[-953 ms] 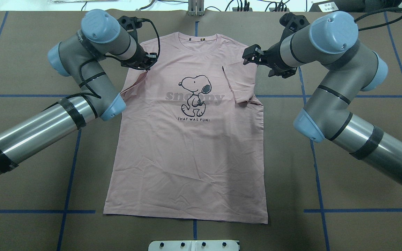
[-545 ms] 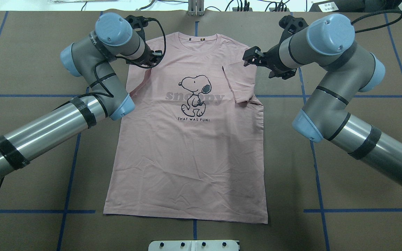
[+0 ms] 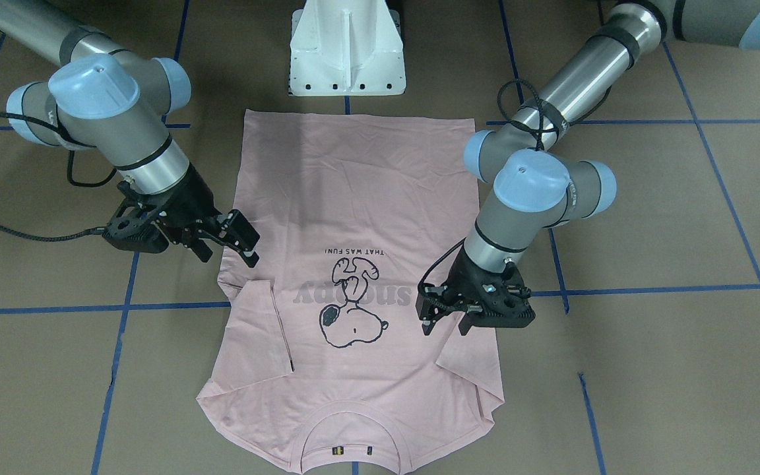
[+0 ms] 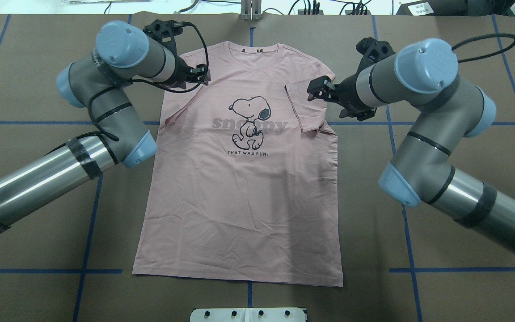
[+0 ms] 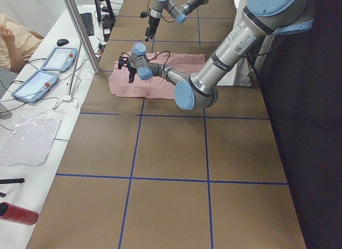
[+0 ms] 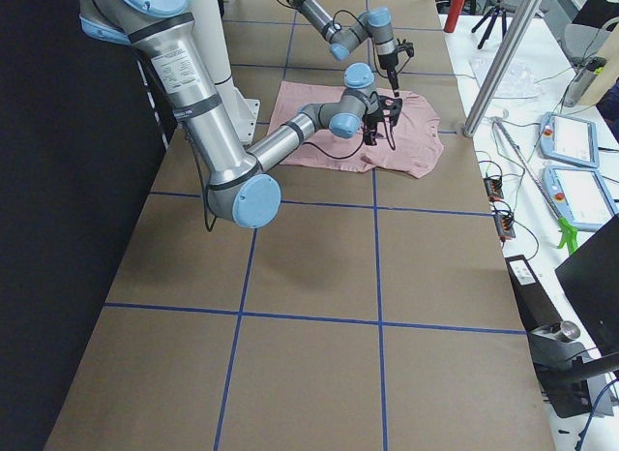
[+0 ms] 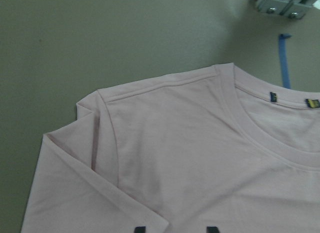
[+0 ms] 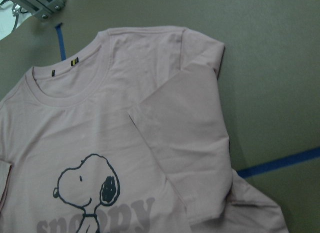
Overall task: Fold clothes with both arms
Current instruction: 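Move the right gripper to the hem corner while the left gripper slides down the side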
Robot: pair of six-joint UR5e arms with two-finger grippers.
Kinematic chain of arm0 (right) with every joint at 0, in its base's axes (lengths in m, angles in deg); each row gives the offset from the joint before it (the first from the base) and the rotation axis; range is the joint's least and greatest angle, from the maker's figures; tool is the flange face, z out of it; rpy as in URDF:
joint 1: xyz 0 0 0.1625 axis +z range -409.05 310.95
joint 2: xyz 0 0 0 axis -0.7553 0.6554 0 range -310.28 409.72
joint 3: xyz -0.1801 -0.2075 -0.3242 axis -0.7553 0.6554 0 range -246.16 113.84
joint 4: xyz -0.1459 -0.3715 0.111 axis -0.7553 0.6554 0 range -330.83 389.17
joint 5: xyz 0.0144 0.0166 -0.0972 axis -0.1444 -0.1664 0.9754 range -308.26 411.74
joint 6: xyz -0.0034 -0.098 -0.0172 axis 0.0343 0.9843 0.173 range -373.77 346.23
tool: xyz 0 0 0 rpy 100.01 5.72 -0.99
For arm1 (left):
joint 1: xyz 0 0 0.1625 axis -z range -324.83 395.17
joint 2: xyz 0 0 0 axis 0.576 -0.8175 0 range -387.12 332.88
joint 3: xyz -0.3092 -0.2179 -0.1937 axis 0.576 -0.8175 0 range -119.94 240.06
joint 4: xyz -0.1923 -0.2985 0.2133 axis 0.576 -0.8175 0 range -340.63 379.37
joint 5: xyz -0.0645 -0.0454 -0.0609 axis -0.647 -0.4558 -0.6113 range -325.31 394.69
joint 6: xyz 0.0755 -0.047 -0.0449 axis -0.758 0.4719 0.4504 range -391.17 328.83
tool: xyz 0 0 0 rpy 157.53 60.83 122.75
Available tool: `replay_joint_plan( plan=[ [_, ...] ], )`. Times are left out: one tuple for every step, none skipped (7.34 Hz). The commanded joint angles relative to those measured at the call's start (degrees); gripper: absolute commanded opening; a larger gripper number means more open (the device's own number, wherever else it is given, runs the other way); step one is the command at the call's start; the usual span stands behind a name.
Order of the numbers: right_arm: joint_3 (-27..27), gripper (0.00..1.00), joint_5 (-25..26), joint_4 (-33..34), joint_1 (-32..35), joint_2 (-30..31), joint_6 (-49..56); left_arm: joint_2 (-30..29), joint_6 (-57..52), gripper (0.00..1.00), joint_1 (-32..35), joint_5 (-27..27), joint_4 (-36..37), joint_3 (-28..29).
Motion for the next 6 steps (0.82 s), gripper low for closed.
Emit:
replay_joint_plan(
  plan=[
    [-11.7, 1.00, 7.5, 2.2, -12.4, 6.6, -15.3, 9.4, 1.0, 0.70, -0.4, -3.4, -0.2, -12.3],
    [-17.0, 0.99, 14.6, 13.2, -20.6, 6.7, -18.0, 10.2, 1.1, 0.70, -0.4, -3.4, 0.0, -12.6],
    [-20.9, 0.99, 23.9, 20.8, -28.9, 6.8, -23.6, 10.3, 1.1, 0.70, -0.5, -3.4, 0.1, -12.6],
    [-21.1, 0.94, 26.9, 21.4, -34.4, 8.4, -31.9, 10.3, 1.2, 0.70, -0.6, -3.4, 0.1, -12.4],
    [-21.1, 0.91, 28.5, 21.4, -37.7, 12.4, -33.0, 10.4, 1.1, 0.70, -0.7, -3.2, 0.1, -12.0],
    [-20.8, 0.86, 29.0, 21.3, -38.8, 15.7, -33.1, 11.0, 1.2, 0.72, -0.7, -3.2, 0.1, -12.2]
  ],
)
